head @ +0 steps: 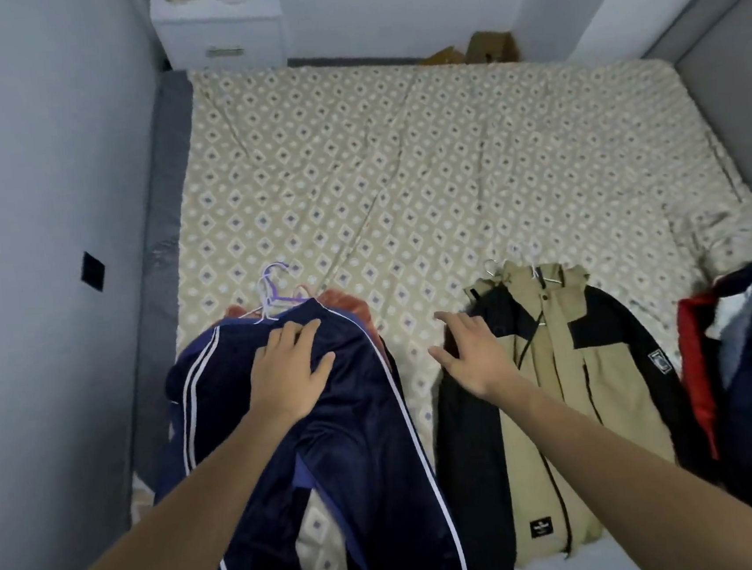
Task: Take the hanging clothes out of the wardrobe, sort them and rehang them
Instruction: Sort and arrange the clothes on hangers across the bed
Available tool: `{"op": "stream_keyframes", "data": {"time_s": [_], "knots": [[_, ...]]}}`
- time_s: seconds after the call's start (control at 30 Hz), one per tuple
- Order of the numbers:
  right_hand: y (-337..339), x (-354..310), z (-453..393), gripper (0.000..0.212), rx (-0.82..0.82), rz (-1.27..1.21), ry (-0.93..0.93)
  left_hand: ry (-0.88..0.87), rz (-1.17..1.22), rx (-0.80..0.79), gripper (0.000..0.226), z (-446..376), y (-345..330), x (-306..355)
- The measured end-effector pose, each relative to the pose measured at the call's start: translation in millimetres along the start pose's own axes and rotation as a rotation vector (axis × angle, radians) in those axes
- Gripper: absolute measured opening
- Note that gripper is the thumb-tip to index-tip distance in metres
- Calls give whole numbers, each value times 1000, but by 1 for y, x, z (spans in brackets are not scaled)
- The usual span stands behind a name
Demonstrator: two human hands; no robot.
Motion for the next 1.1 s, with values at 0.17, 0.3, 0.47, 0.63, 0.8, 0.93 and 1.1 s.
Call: {"op": "stream_keyframes", "data": {"time_s": [0.17,0.3,0.47,0.63,0.8,0.93,1.1], "knots": [[26,85,16,64,48,-3,-42,-69,-49,-27,62,-17,-29,90],[34,172,14,64,69,-59,-61,-77,-34,-26,65,-37,-67,164],[14,311,-22,64,16,11,-58,-48,-21,-21,75,-77,-159,249],[0,459,-87,67,-38,119,-108,34,17,-90,74,-142,-271,299],[-11,547,-142,71,-37,72,-123,174,56,-148,73,-208,-336,308],[-31,572,-174,69,-124,29,-123,279,64,-211,74,-246,-363,300],[-38,577,-177,62,-126,-98,-141,260,18,-233,74,-248,-373,307]]}}
Point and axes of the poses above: each hand's wrist, its own z-axis away from the middle knuckle, its own y-axis out of the back of the hand, x = y × z, the point moved 6 cm from there along -z, towards the middle knuckle, and after that the axes turned 7 degrees about z, right-handed, at the moved point
